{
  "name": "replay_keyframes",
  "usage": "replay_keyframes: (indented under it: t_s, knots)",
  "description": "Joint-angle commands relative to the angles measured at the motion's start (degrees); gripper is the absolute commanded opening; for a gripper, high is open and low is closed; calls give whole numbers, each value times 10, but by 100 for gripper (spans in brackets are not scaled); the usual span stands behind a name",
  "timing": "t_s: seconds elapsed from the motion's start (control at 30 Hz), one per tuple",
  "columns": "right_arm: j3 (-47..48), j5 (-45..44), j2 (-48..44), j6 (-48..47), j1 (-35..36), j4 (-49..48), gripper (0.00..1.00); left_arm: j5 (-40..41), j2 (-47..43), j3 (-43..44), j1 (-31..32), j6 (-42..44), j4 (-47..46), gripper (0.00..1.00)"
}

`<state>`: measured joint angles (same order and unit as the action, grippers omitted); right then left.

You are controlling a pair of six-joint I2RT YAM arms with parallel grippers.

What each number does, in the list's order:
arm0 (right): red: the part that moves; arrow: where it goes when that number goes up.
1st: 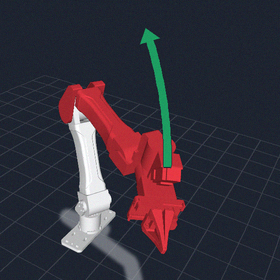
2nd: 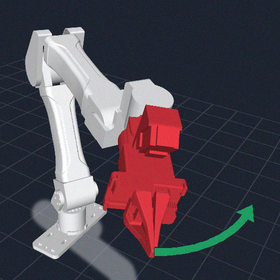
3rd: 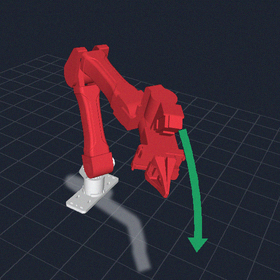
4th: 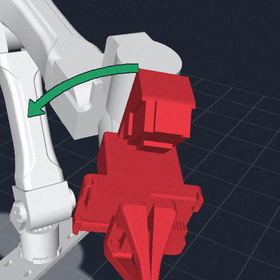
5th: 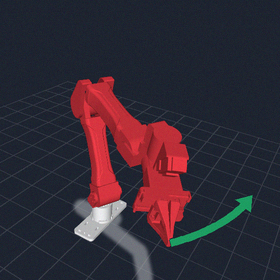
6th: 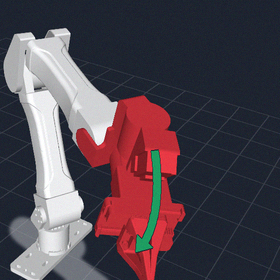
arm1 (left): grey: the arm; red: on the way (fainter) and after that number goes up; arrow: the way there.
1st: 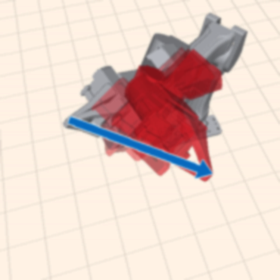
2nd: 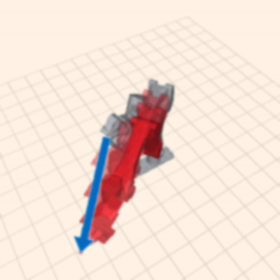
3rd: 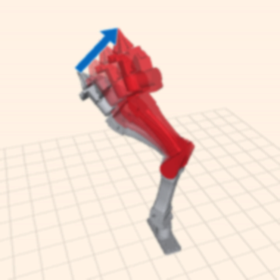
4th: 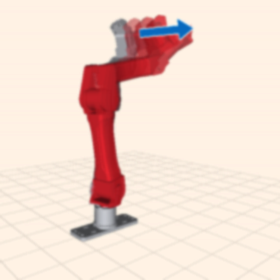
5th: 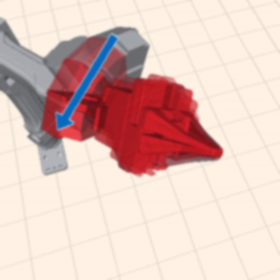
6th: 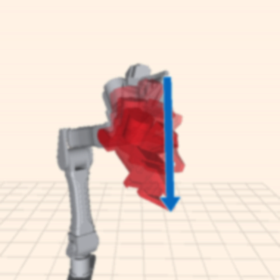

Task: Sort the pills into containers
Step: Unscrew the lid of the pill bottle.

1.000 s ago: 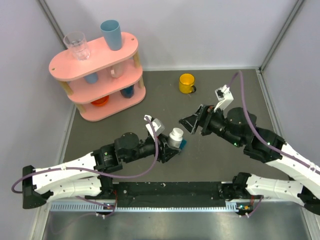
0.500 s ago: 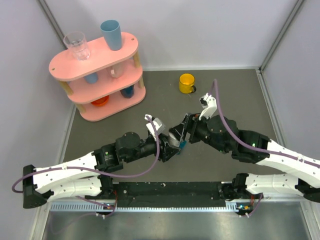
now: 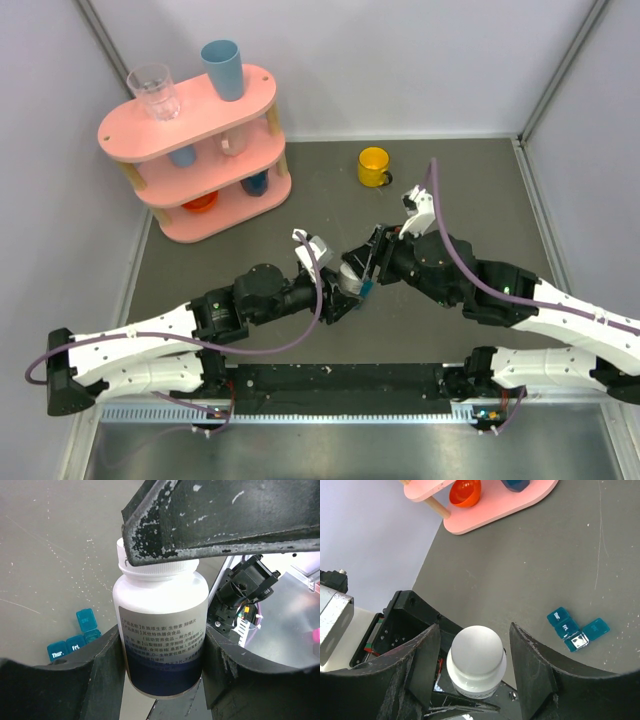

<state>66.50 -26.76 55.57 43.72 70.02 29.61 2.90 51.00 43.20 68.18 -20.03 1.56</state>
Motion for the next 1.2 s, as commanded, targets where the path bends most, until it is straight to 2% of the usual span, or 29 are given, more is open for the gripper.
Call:
replay_keyframes:
  t_s: [0.0,0.93,1.17]
  knots:
    - [12,-7,3,3,8,-20,58,6,0,28,-1,-4,-32,0]
    - [-19,-7,-1,19,8,-24,54,13,-23,22,-2,-6,-37,0]
    - [-20,-11,-5,20,8,-25,50,8,-21,14,-1,-10,-41,0]
